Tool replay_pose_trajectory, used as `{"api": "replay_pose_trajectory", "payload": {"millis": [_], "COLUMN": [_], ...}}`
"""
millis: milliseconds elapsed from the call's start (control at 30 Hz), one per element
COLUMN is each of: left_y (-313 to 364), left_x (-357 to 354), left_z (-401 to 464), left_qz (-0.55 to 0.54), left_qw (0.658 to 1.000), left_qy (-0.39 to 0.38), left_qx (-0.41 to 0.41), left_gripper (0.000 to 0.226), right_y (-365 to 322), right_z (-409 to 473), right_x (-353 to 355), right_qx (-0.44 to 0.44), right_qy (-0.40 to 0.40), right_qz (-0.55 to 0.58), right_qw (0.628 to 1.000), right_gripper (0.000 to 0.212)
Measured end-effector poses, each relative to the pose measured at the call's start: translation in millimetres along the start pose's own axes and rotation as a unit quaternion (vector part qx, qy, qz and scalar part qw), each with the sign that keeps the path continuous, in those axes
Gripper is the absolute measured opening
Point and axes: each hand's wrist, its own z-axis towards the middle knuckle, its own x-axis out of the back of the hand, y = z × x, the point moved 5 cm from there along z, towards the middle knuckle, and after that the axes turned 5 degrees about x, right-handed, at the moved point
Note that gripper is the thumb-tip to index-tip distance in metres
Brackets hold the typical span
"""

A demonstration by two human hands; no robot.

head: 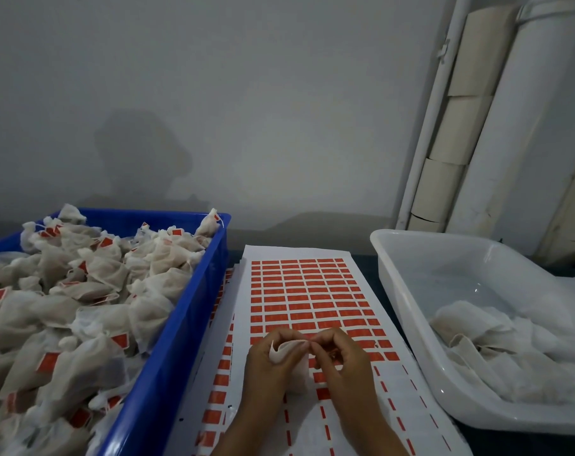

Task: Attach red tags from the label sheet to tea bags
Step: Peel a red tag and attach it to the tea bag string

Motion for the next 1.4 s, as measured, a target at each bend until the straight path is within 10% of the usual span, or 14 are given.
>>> {"api": "replay_pose_trajectory", "payload": {"millis": [967,1233,1400], "left_y": [-5.3,-6.6,-6.4], "left_x": [7.0,3.6,3.0], "left_z": [3.7,3.6,4.2], "left_qz": [0.04,0.031,0.059], "left_qw": [0.997,0.999,0.998], "left_qy": [0.059,0.034,0.035], "left_qx": [0.018,0.003,-0.002], "left_gripper": [0.015,0.014,0.014], "right_y": [9.1,2.9,-13.2], "right_z": [7.9,1.9,4.8], "right_x": [19.9,-5.3,1.5], "right_qx": [-0.083,0.004,0.111], "right_qy": [0.032,-0.064,0.037], "right_qz": [-0.12,-0.142,-0.197], "right_qw": [0.989,0.988,0.973], "right_gripper": [0.016,0.072,0.053]}}
